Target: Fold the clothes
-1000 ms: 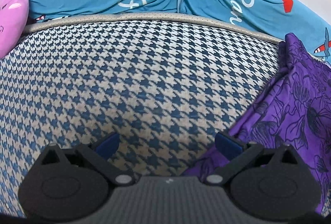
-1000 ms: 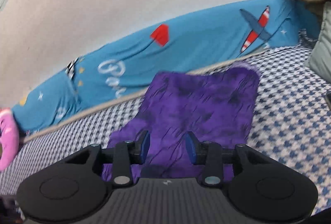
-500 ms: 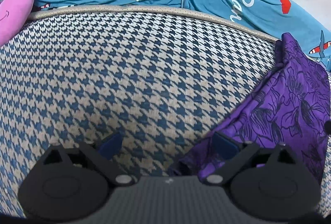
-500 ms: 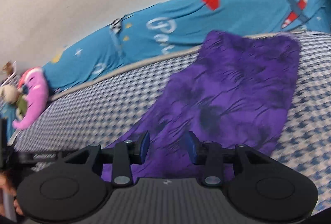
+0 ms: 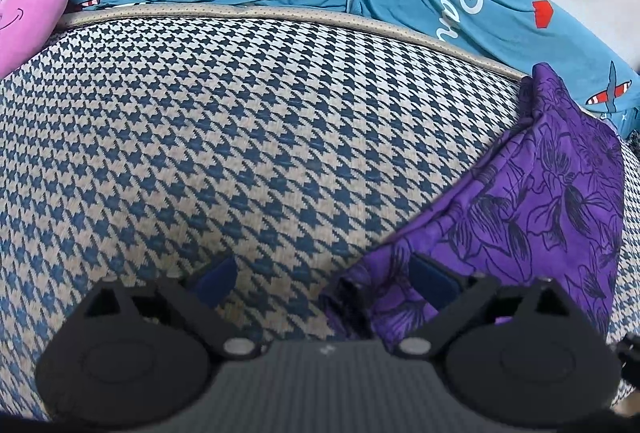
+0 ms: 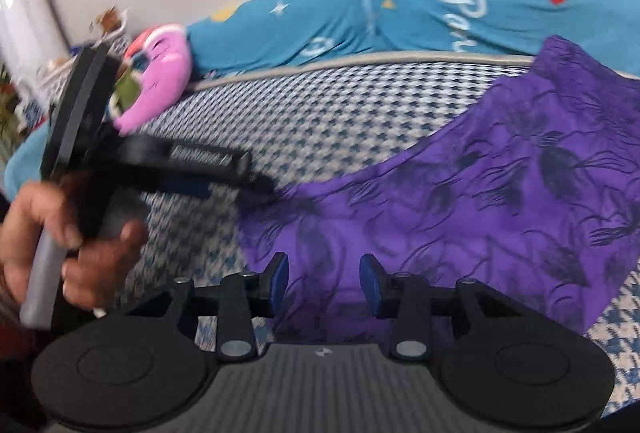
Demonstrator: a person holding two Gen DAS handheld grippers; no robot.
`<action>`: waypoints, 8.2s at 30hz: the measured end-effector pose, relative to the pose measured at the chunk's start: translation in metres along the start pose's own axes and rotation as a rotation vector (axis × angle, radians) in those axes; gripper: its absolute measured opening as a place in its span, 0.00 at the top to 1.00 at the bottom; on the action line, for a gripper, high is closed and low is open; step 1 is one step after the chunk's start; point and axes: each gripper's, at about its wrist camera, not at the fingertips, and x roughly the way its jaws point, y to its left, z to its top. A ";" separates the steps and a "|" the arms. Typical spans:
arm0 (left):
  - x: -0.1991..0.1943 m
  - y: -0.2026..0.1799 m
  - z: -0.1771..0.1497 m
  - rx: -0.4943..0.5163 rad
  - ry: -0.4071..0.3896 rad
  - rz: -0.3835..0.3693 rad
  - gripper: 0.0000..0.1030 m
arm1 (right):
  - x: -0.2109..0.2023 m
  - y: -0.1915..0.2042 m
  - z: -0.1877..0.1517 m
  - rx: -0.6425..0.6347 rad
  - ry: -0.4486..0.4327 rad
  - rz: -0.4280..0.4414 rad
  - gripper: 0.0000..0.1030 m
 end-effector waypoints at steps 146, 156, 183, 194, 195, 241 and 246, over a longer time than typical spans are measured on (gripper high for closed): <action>-0.059 -0.016 -0.057 0.201 -0.083 0.042 0.00 | -0.044 0.062 -0.040 -0.092 -0.034 -0.180 0.30; -0.052 -0.016 -0.031 0.211 -0.083 0.017 0.00 | -0.038 0.061 -0.022 -0.235 0.009 -0.147 0.30; -0.029 0.013 -0.016 0.071 -0.013 -0.044 0.00 | 0.003 0.069 -0.042 -0.369 0.051 -0.154 0.30; -0.024 0.013 -0.012 0.025 0.030 -0.108 0.00 | 0.029 0.068 -0.048 -0.442 0.083 -0.216 0.37; -0.022 0.013 -0.012 0.016 0.039 -0.124 0.00 | 0.031 0.067 -0.048 -0.441 0.079 -0.216 0.40; 0.035 -0.044 -0.006 -0.172 0.206 -0.439 0.48 | 0.005 0.020 -0.032 -0.007 -0.023 -0.158 0.59; 0.032 -0.047 -0.007 -0.140 0.184 -0.429 0.51 | 0.003 0.035 -0.047 -0.140 -0.001 -0.181 0.46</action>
